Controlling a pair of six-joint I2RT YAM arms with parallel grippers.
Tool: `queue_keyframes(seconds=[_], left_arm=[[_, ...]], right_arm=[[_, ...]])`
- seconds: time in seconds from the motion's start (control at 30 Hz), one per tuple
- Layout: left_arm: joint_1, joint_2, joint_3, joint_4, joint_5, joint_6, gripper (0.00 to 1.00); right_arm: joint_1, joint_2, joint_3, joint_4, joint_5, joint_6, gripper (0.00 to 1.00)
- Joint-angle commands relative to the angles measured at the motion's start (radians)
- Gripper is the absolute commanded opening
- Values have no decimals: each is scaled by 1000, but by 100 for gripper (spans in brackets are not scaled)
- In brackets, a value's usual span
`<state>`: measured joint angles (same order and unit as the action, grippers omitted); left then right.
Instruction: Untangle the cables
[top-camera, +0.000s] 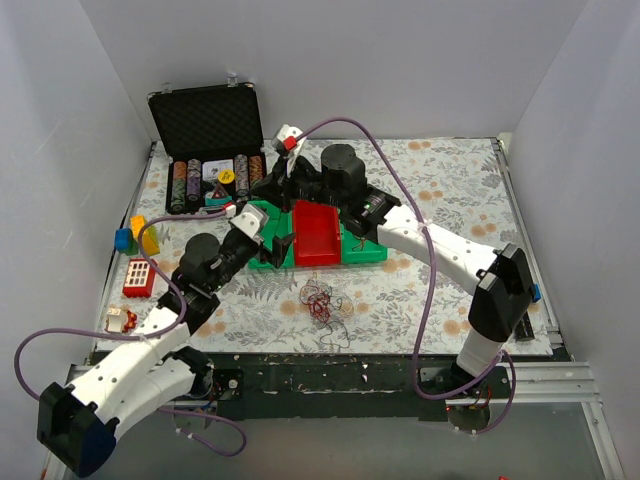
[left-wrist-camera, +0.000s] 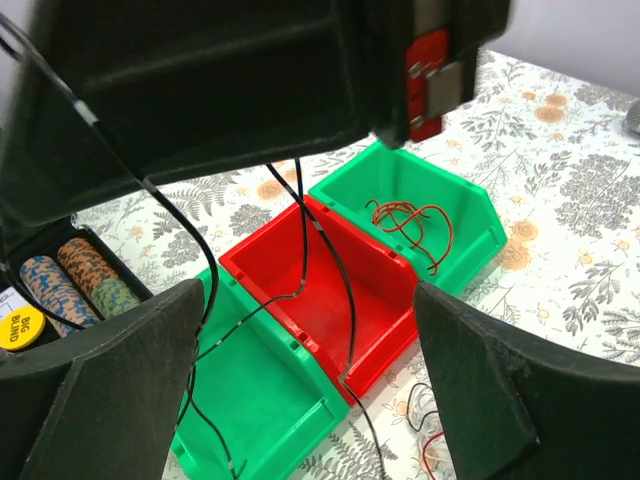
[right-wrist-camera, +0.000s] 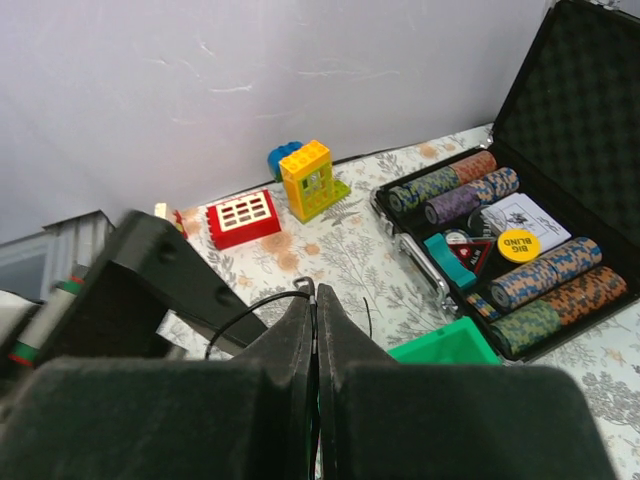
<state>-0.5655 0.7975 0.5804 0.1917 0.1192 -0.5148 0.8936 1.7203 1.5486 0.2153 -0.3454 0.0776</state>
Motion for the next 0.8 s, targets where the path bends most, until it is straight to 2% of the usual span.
queue_keyframes(seconds=[0.0,0.17,0.23,0.27,0.37,0.43,0.47,0.53,0.63,0.7,0.77], left_arm=[[4,37,-4,74,-1,-13,79],[6,52,-8,95,43,-14,30],[7,54,1,89,33,-17,5],[7,52,6,89,16,-14,0],[15,36,7,98,-39,-7,0],[24,26,7,98,-75,-13,0],[32,22,10,94,-88,-19,0],[56,23,15,77,-98,-43,0],[94,43,25,48,-70,-85,0],[111,61,35,45,-59,-111,0],[118,86,44,58,-56,-139,0]], right_arm=[[21,-62,41,68,-26,62,1],[24,-70,28,42,-12,80,1],[24,-71,31,16,-4,85,1],[24,-71,36,-3,-3,85,1],[22,-82,45,-74,12,74,4],[18,-103,39,-132,23,71,18],[13,-116,28,-154,22,73,27],[1,-146,7,-189,20,73,34],[-18,-203,-45,-214,19,79,53],[-28,-243,-82,-244,16,79,58],[-38,-286,-131,-241,19,79,59]])
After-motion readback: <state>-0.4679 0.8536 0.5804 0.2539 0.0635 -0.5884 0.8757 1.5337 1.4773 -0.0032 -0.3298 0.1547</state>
